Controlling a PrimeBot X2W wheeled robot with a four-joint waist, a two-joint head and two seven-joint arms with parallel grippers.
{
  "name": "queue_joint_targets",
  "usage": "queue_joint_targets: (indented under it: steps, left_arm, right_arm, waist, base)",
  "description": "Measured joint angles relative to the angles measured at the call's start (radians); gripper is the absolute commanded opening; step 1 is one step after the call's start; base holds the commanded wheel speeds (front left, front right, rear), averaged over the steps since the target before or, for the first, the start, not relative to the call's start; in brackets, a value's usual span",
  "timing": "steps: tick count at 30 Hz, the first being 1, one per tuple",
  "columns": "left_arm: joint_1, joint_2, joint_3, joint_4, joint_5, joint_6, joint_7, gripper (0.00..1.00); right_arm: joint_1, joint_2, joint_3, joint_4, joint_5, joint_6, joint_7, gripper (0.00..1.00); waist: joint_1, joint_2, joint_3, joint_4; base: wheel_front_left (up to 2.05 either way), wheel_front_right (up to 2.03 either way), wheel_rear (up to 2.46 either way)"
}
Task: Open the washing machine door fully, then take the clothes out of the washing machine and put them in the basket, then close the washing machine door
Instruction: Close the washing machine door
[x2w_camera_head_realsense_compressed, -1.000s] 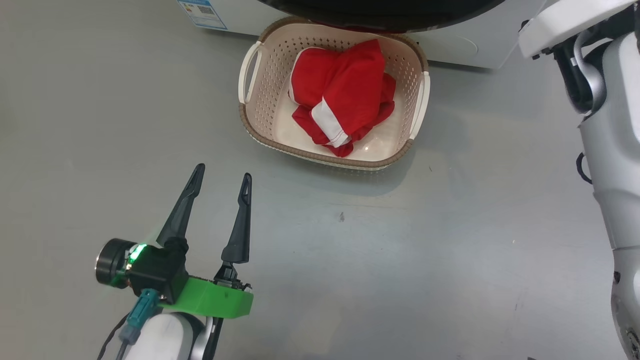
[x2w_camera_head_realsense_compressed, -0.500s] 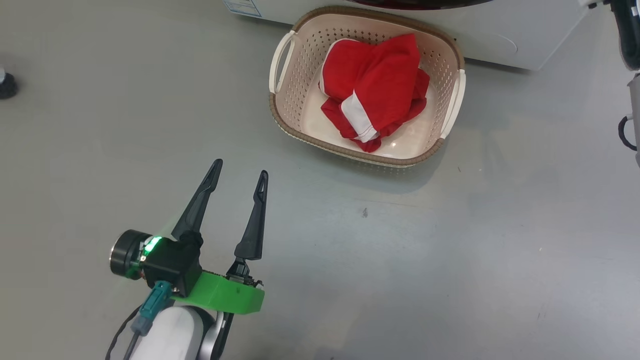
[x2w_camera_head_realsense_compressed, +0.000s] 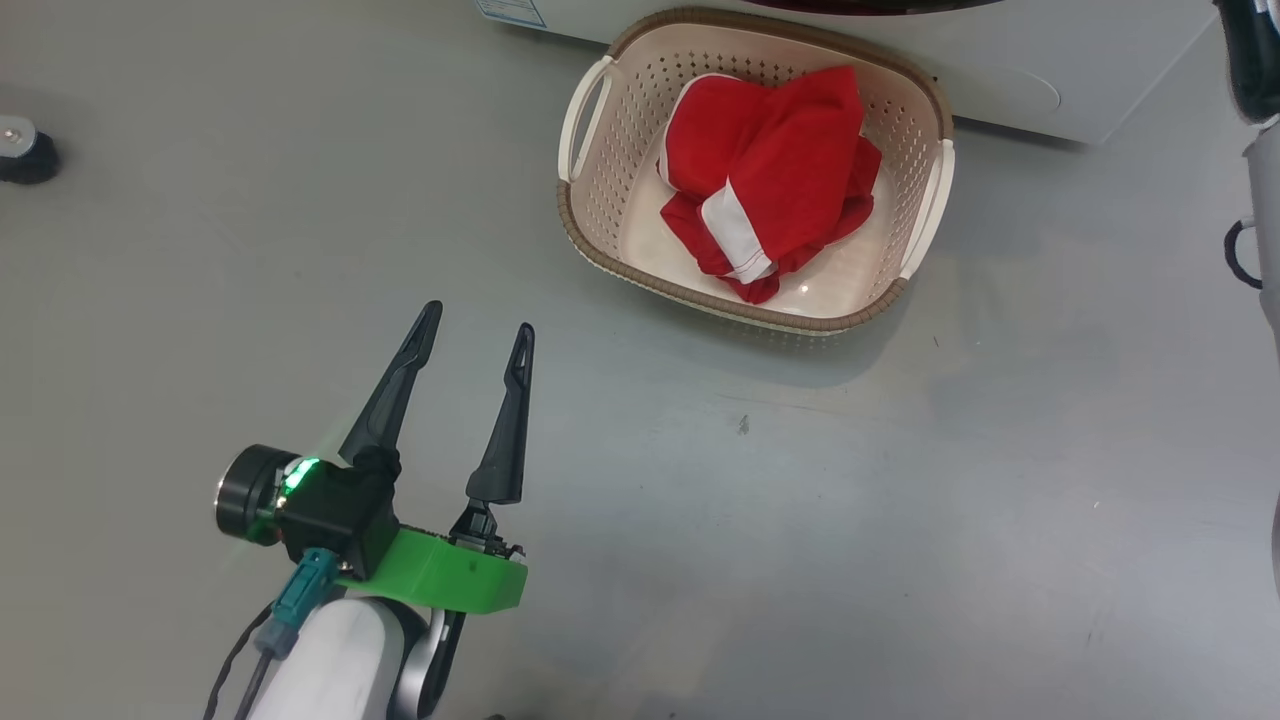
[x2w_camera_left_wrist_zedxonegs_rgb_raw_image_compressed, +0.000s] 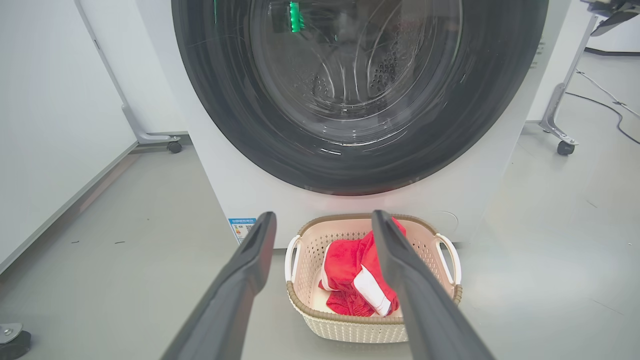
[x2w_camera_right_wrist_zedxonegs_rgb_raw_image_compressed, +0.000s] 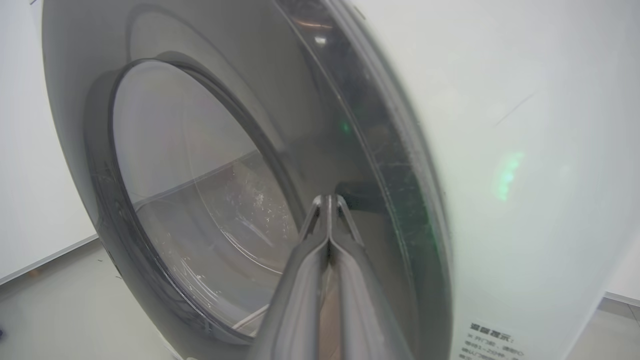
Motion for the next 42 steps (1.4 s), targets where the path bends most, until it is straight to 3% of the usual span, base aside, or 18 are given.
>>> queue_joint_targets:
  steps: [12,24,25,26,28,29,42]
  left_arm:
    - [-0.002,-0.001,0.016,0.016,0.0,0.004,0.0,1.0]
    - [0.003,-0.001,0.044,0.041,0.0,0.01,0.0,1.0]
    - [0.004,-0.001,0.044,0.045,0.0,0.01,0.0,1.0]
    - [0.007,-0.001,0.044,0.048,0.001,0.01,0.0,1.0]
    - [0.015,0.0,0.045,0.053,0.001,0.01,0.0,1.0]
    - [0.02,0.0,0.046,0.054,0.001,0.01,0.0,1.0]
    - [0.079,0.011,0.067,0.082,0.001,0.01,0.0,1.0]
  right_arm:
    - [0.117,0.087,0.046,0.003,0.05,0.01,-0.058,0.0]
    - [0.345,0.122,0.066,-0.046,0.084,0.01,-0.067,0.0]
    - [0.363,0.126,0.07,-0.052,0.084,0.01,-0.067,0.04]
    - [0.382,0.131,0.069,-0.064,0.089,0.01,-0.067,0.37]
    - [0.419,0.142,0.063,-0.094,0.101,0.01,-0.067,0.93]
    - [0.434,0.146,0.06,-0.108,0.101,0.01,-0.067,1.0]
    - [0.631,0.159,0.031,-0.233,0.1,0.008,-0.067,1.0]
  waist:
    - [0.0,0.0,-0.039,-0.039]
    - [0.0,0.0,-0.118,-0.092]
    - [0.0,0.0,-0.126,-0.098]
    - [0.0,0.0,-0.133,-0.103]
    - [0.0,0.0,-0.149,-0.114]
    - [0.0,0.0,-0.156,-0.12]
    - [0.0,0.0,-0.251,-0.192]
  base:
    - [0.0,0.0,0.0]
    - [0.0,0.0,0.0]
    - [0.0,0.0,0.0]
    - [0.0,0.0,0.0]
    - [0.0,0.0,0.0]
    - [0.0,0.0,0.0]
    - [0.0,0.0,0.0]
